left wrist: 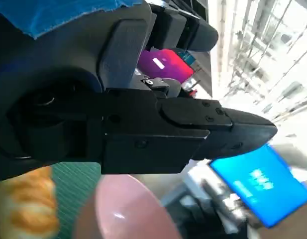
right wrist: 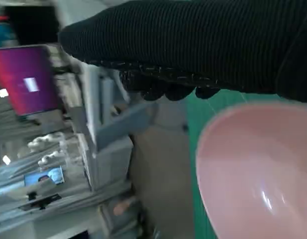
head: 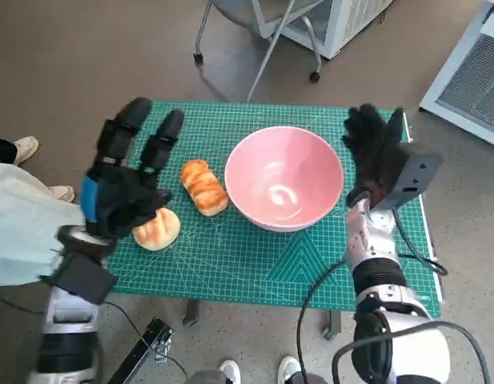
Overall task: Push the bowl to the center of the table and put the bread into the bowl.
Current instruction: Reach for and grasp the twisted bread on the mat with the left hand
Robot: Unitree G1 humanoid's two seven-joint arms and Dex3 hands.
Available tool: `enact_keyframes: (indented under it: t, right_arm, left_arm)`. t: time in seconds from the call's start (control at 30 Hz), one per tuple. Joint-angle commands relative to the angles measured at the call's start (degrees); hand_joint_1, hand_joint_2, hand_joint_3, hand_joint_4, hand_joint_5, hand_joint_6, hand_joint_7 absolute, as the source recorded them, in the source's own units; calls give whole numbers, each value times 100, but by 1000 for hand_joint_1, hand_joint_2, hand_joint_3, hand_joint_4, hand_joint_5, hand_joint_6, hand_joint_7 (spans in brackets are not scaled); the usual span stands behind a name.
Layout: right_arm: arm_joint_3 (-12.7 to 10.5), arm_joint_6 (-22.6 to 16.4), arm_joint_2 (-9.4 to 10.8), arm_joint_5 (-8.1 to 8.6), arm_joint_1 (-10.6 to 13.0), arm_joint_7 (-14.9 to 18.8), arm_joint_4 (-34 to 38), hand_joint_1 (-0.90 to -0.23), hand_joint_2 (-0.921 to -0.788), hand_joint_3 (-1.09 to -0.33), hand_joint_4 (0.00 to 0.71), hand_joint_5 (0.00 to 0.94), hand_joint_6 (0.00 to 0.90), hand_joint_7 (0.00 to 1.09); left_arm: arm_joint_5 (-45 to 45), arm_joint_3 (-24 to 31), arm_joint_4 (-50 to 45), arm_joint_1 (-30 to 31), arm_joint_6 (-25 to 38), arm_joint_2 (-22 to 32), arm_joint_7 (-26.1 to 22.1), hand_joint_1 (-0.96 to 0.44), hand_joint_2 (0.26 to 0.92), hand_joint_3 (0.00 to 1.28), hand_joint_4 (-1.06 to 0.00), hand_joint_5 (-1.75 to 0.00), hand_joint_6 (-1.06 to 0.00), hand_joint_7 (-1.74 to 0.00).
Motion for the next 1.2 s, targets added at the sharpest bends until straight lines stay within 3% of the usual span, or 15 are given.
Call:
enact_keyframes:
  t: [0.03,0.17,0.4,0.5,0.67,0.83,1.03,1.2]
  right_arm:
    - [429,-741,-237,-433,226,66,-229,-529,-921,-929,271,30,5,809]
    - [593,-1358,-408,-502,326,395,-412,-583,-921,-917,300,43,0,822]
    - [746,-2346,-499,-243,689,1281,-1015,-592,-921,-856,337,66,9,881]
    - [845,-2643,-574,-239,924,1483,-1381,-589,-921,-828,336,67,22,897]
    - [963,-2786,-695,-355,1237,1478,-1880,-574,-921,-822,338,70,33,916]
    - [1022,-2666,-694,-270,1506,1495,-2345,-545,-921,-831,337,72,27,928]
    - [1077,-2548,-705,-185,1760,1516,-2740,-549,-921,-833,333,74,15,935]
    - [1081,-2510,-781,-243,1919,1438,-2928,-564,-921,-837,324,72,2,917]
  left_arm:
    - [350,-81,73,-397,140,656,-351,-212,857,0,-185,-202,-63,-664]
    - [650,-245,142,-739,188,1094,-659,-163,841,0,-220,-164,-140,-622]
    - [1201,-758,769,-1514,-256,1695,-1089,-116,813,4,-317,-102,-310,-507]
    - [1601,-1125,1282,-1948,-633,1853,-1143,-99,809,3,-356,-69,-386,-422]
    - [2279,-1663,1980,-2543,-1187,1944,-992,-95,800,0,-400,-37,-455,-316]
    - [3188,-2220,2577,-3085,-1576,1943,-550,-136,795,0,-426,-21,-493,-246]
    - [4569,-2985,2925,-3632,-1560,1939,183,-165,797,1,-422,-7,-522,-194]
    - [5724,-3681,3007,-4009,-1317,1918,680,-180,800,1,-404,-1,-533,-148]
